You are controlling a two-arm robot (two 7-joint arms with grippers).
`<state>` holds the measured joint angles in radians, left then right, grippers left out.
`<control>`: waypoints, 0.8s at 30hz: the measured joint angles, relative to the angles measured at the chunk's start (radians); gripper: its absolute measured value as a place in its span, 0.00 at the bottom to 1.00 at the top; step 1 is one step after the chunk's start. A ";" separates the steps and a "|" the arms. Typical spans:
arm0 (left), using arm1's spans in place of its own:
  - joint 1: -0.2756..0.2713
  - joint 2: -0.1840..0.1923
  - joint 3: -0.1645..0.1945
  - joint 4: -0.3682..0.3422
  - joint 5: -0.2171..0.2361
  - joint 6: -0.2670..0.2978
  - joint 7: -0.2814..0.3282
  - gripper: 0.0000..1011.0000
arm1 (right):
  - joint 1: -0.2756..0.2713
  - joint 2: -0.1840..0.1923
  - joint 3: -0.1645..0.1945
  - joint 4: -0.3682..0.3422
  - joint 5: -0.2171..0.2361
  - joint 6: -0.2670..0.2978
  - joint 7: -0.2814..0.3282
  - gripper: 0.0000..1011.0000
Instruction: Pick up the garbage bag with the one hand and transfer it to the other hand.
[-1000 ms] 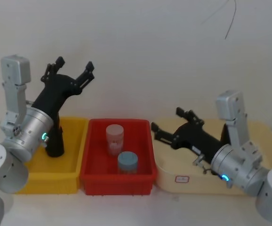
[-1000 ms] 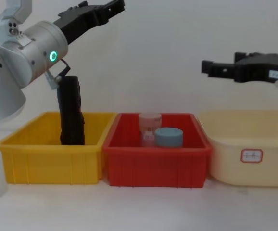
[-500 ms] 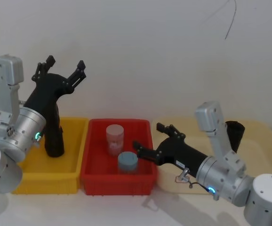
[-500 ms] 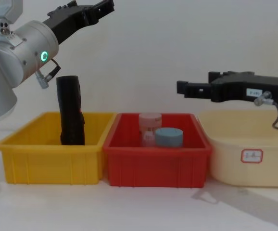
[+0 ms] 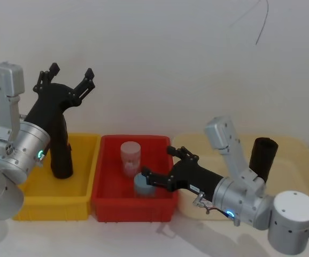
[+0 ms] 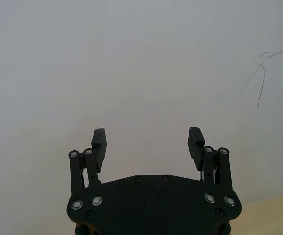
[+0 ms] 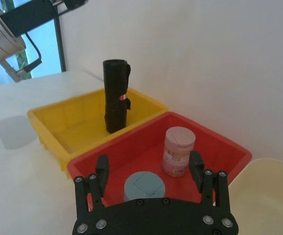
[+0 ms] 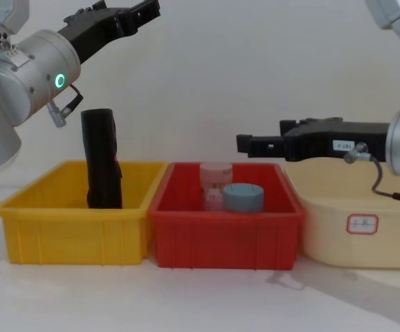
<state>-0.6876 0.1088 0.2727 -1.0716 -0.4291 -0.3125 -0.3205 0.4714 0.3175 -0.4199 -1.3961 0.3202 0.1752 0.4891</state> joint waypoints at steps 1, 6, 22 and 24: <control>0.000 0.000 0.000 0.000 0.000 0.000 0.000 0.99 | 0.006 -0.001 -0.003 0.008 -0.001 0.001 0.001 0.99; 0.001 0.000 -0.001 -0.001 0.001 -0.001 0.001 0.99 | 0.036 -0.006 -0.020 0.053 -0.004 0.008 0.015 0.99; 0.001 0.002 -0.002 -0.001 0.003 -0.001 0.003 0.99 | 0.101 -0.020 -0.074 0.164 -0.010 0.016 0.058 0.99; 0.001 0.002 -0.002 -0.001 0.003 -0.001 0.003 0.99 | 0.112 -0.022 -0.084 0.184 -0.011 0.014 0.066 0.99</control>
<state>-0.6869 0.1104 0.2711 -1.0723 -0.4263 -0.3134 -0.3171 0.5830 0.2954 -0.5043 -1.2123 0.3094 0.1896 0.5555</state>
